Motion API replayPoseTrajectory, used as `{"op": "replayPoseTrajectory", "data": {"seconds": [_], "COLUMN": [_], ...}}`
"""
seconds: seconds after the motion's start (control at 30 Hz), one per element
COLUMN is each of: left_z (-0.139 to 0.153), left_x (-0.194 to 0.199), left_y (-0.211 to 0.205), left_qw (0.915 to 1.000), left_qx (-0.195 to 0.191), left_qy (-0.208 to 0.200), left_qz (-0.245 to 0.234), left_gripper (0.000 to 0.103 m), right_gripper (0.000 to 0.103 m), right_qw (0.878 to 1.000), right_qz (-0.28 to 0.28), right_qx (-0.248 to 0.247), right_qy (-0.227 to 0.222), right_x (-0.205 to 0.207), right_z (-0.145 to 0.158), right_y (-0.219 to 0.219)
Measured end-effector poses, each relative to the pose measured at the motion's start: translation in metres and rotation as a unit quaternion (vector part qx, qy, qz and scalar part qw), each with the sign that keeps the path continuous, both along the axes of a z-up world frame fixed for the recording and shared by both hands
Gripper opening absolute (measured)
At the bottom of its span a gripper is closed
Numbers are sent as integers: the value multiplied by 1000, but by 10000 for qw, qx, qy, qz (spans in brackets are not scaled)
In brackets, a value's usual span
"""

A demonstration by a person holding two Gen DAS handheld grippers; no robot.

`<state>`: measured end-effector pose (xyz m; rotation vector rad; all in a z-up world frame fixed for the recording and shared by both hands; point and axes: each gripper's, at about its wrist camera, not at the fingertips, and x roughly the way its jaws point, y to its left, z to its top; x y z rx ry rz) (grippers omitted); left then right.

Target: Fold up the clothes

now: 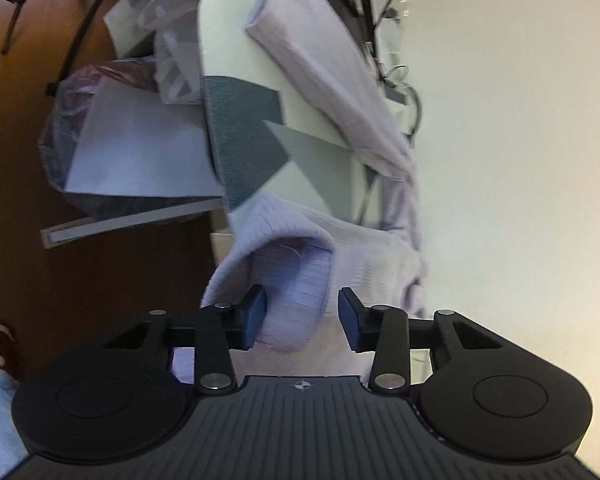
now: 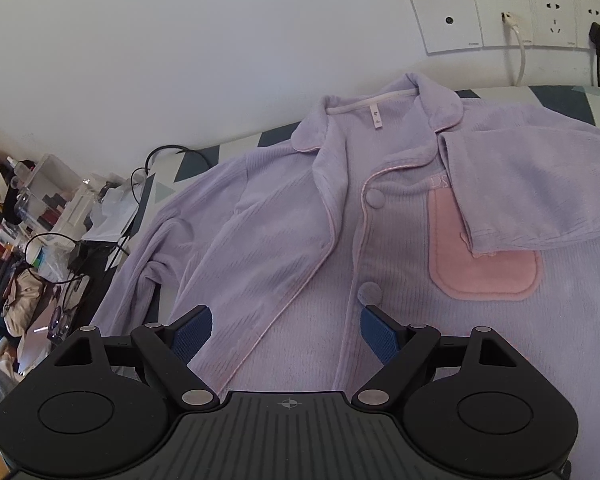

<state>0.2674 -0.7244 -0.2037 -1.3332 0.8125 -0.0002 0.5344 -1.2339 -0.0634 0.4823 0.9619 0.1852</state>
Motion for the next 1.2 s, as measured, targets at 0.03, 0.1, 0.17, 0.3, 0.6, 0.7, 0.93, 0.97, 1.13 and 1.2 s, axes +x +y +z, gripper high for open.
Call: {"op": "replayPoseTrajectory", "data": {"seconds": [0.03, 0.1, 0.17, 0.3, 0.6, 0.7, 0.93, 0.97, 1.13, 1.2], "left_z": [0, -2, 0, 14, 105, 117, 128, 130, 134, 135], "left_x": [2, 7, 8, -6, -36, -39, -55, -58, -73, -80], "left_y": [-1, -4, -6, -1, -9, -17, -39, -43, -72, -83], "left_qw": [9999, 9990, 9980, 9988, 9842, 9819, 9806, 9806, 9836, 9851], "left_qx": [130, 308, 469, 423, 743, 799, 989, 1015, 1262, 1282], "left_qy": [102, 300, 411, 224, -1472, -1550, -1366, -1327, -996, -897], "left_qz": [-42, -134, -118, 127, 651, 738, 994, 1029, 817, 710], "left_gripper": [41, 33, 21, 10, 10, 9, 9, 9, 9, 9], "right_gripper": [80, 80, 80, 81, 81, 80, 73, 71, 31, 10], "right_qw": [10000, 10000, 9999, 9995, 9940, 9928, 9966, 9969, 9988, 9996], "right_qz": [-18, -59, -106, -187, 42, -85, -442, -485, -371, -204], "right_qx": [-3, 7, 42, 191, 967, 1114, 672, 562, 255, 197], "right_qy": [8, 28, 48, 143, 507, 433, -163, -259, -198, -54], "right_x": [-2, -4, -6, -6, 21, 38, 77, 82, 109, 118], "right_z": [0, -2, -5, -16, -67, -81, -88, -90, -96, -97], "right_y": [-1, -6, -10, -16, 21, 33, 35, 33, 17, 9]}}
